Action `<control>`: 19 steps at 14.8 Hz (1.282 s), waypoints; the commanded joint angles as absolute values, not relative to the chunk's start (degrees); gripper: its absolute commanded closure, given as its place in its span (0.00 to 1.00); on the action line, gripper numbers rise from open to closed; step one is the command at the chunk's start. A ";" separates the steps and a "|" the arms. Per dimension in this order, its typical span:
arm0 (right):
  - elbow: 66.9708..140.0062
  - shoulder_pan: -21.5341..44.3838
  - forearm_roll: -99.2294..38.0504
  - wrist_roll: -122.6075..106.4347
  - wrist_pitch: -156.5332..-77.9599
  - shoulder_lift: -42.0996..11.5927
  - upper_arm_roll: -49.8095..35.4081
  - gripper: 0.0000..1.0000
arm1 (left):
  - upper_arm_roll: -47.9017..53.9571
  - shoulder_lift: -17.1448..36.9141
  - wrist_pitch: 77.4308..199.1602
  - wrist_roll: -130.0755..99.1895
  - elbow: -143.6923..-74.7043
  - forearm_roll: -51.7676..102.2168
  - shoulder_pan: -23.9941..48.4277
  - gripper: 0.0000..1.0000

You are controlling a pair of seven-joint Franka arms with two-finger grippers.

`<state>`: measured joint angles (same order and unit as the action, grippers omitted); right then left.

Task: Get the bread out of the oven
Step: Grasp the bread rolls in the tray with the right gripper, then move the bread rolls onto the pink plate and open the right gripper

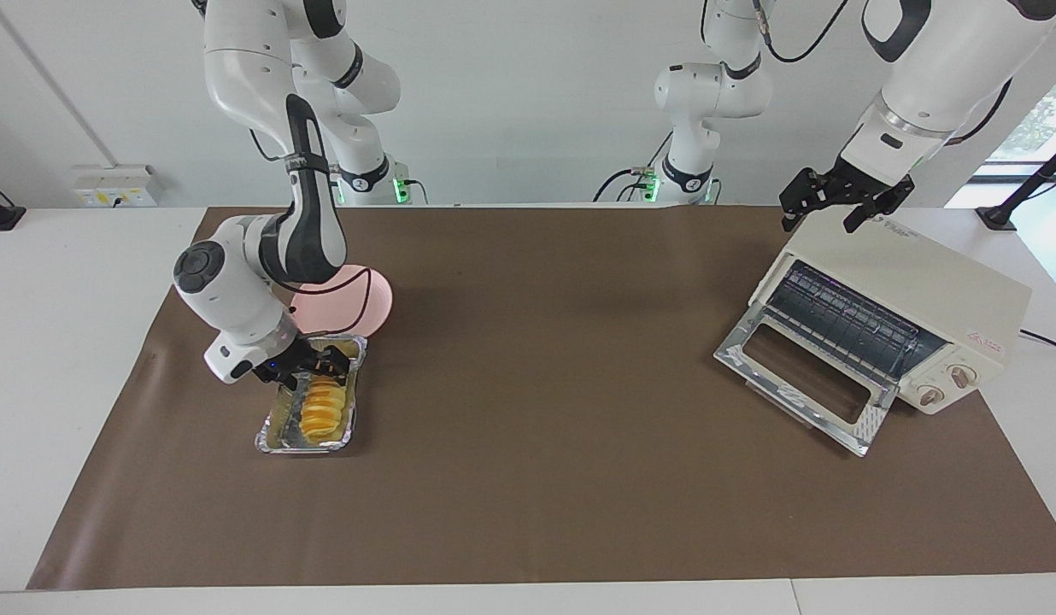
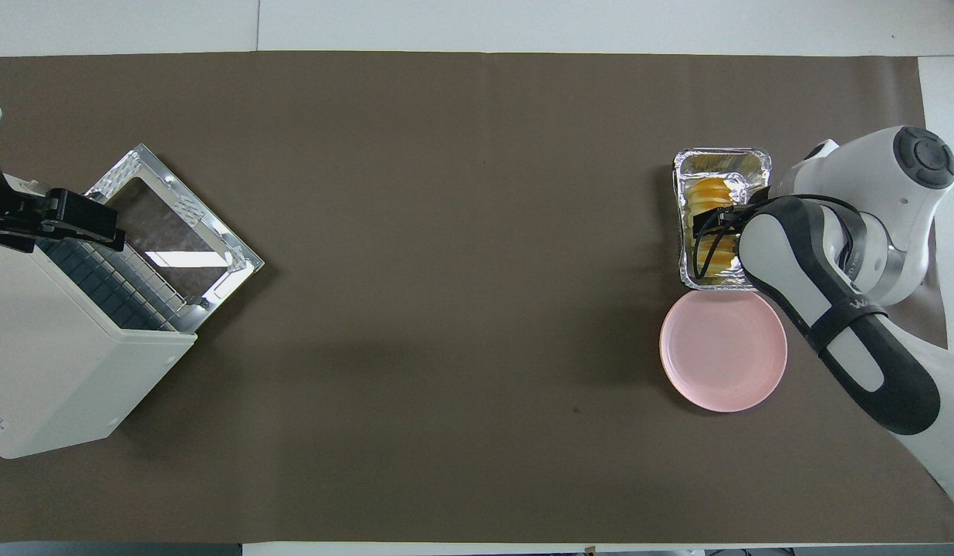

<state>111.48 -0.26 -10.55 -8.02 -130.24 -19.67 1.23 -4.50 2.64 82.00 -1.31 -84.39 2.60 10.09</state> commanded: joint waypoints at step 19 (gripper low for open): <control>119.14 0.78 -10.90 0.09 -106.52 5.68 0.44 1.00 | -4.48 1.23 82.79 -2.11 -85.87 1.93 10.28 0.00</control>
<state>110.23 -0.09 -10.54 -1.36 -106.01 -1.93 0.86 -4.50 2.64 82.00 -1.33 -84.39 2.60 10.09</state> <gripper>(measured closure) 0.899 0.000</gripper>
